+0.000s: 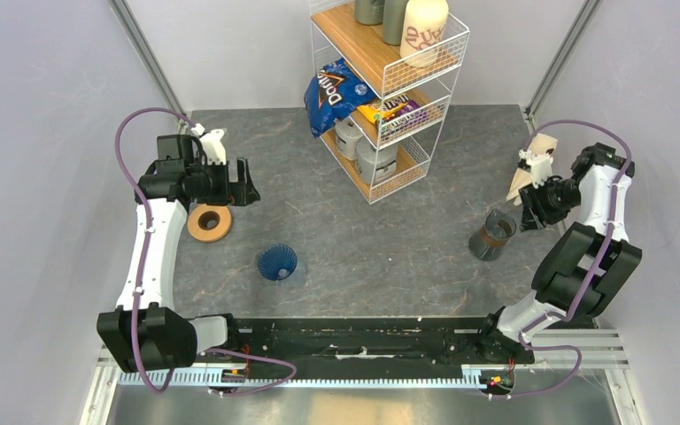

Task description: Place the coffee filter in the dripper

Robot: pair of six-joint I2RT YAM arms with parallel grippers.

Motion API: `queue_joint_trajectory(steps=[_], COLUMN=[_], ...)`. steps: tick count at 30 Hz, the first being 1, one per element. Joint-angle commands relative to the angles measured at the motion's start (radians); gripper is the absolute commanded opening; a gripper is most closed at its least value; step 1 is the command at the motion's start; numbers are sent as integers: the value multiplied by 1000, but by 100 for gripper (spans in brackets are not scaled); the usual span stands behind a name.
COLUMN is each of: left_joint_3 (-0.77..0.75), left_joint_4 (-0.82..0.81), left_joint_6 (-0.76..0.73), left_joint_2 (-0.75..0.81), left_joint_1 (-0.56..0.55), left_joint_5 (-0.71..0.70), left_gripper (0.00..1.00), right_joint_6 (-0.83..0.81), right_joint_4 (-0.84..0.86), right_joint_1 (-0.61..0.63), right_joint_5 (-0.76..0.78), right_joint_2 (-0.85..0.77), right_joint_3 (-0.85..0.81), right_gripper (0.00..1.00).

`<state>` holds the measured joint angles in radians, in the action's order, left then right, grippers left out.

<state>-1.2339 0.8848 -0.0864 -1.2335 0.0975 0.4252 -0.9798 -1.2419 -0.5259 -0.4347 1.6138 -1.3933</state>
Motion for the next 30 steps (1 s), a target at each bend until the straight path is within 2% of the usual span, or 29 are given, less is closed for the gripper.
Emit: queue_joint_trajectory(steps=[1,9,16,26,30], left_joint_3=[-6,-3,13,54,73], left_joint_4=[-28,-29,-29,-29,-29], left_joint_6=[12,14,-1,-41,-39], left_joint_2=[26,29,29,73,83], left_joint_1=[-4,-4,-4,-5,-5], left_joint_5=[49,66,89,129,154], left_gripper=[100,100,100,100,100], right_joint_6=[-164,-332,-359,-299,-258], right_joint_4=[-78,-117,-117,-34,26], right_joint_1=[-8,-7,13,216,283], right_joint_5=[-32,-123,-203,-226,-226], right_joint_2=[-40,-113,-104,-136,-140], right_joint_3=[50,216,214,277,289], right_gripper=[49,53,56,56,60])
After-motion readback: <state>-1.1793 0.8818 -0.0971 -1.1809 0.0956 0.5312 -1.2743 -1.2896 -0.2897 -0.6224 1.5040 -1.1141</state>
